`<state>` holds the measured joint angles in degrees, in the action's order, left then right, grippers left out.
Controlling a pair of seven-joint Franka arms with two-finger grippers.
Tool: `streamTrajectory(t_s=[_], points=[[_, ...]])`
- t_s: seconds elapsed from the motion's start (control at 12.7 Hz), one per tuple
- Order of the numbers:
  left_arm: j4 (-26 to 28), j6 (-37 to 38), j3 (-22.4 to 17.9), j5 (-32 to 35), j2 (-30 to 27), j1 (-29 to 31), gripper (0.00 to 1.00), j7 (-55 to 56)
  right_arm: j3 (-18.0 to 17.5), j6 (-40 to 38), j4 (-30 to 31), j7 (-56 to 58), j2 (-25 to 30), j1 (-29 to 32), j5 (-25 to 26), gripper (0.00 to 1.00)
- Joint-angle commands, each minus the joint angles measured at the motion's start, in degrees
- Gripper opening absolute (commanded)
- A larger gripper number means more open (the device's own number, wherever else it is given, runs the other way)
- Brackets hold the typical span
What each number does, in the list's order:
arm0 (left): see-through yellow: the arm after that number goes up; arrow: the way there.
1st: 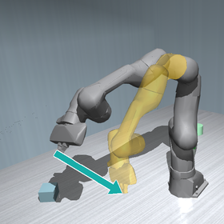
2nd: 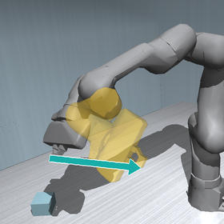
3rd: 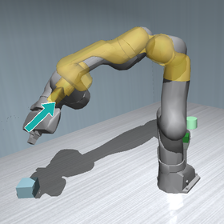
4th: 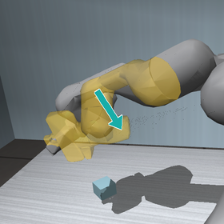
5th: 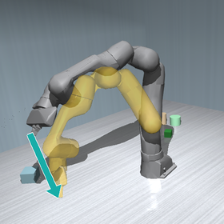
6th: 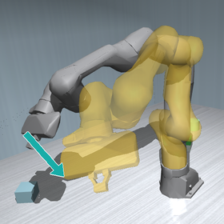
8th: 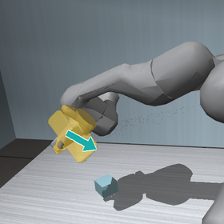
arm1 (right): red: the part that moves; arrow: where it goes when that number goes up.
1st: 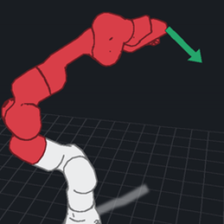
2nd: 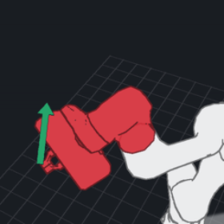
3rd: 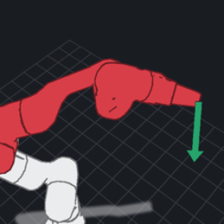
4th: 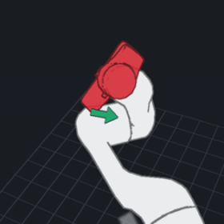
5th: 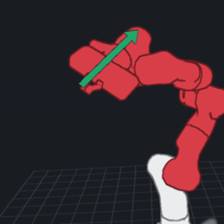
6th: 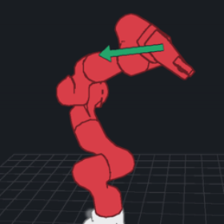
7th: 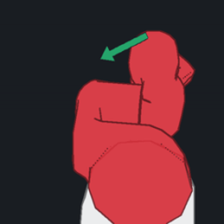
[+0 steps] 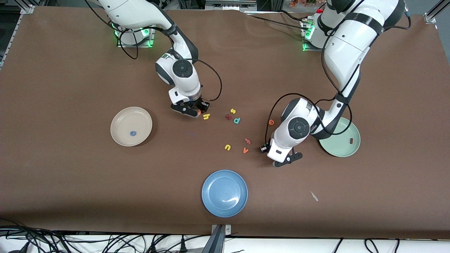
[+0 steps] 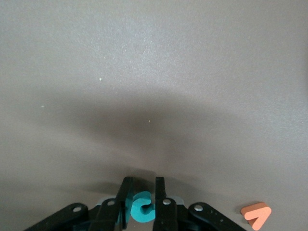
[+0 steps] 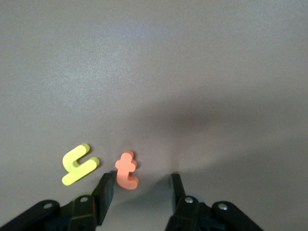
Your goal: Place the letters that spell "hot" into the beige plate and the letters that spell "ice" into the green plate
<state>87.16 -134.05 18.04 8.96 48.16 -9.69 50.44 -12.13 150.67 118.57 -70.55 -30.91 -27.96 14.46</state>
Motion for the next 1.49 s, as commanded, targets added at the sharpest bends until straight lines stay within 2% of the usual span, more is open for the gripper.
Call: streamTrajectory(t_s=[0.0,0.08,0.16,0.47,0.55,0.79,0.94,1.02,1.1,1.18,1.41], points=[[-0.5,0.2,-0.4,2.0,-0.4,-0.4,0.23,1.6,0.6,1.4,-0.5,-1.6,-1.0,-0.7,1.9,0.56],[-0.4,0.2,-0.4,2.1,-0.4,-0.5,0.23,1.5,0.6,1.4,-0.6,-1.6,-1.0,-0.7,1.9,0.54],[-0.3,0.2,-0.4,2.1,-0.4,-0.5,0.23,1.5,0.6,1.4,-0.6,-1.6,-1.0,-0.7,1.9,0.47],[-0.4,4.1,-0.5,2.4,-0.4,-0.8,0.33,1.2,0.6,1.4,-0.6,-1.6,-1.0,-0.7,2.0,0.10],[-0.4,4.1,-0.5,2.4,-0.4,-0.8,0.33,1.2,0.6,1.4,-0.6,-1.6,-1.0,-0.7,2.0,0.05],[-0.4,4.1,-0.3,2.4,-0.4,-0.9,0.33,1.5,1.0,0.9,-0.6,-1.0,-0.4,-0.5,2.5,0.02],[-0.4,4.1,-0.4,2.2,-0.2,-1.9,0.32,1.9,1.3,-0.9,-0.2,2.7,2.3,0.8,2.8,0.02],[-0.4,4.1,-0.4,2.2,-0.1,-2.0,0.25,2.7,1.2,-4.2,-0.2,6.0,4.1,2.7,2.9,0.02],[-0.4,4.1,-0.4,2.2,-0.1,-2.0,0.09,3.1,1.1,-7.6,-0.2,9.5,6.0,4.0,2.9,0.02],[-0.4,4.1,-0.4,2.2,-0.1,-2.1,0.00,3.1,1.1,-10.2,-0.2,13.2,7.9,5.9,2.7,0.02],[-0.5,4.1,-0.4,2.2,-0.3,-1.9,0.00,3.0,1.1,-17.8,0.0,27.4,12.3,10.8,2.4,0.02]])
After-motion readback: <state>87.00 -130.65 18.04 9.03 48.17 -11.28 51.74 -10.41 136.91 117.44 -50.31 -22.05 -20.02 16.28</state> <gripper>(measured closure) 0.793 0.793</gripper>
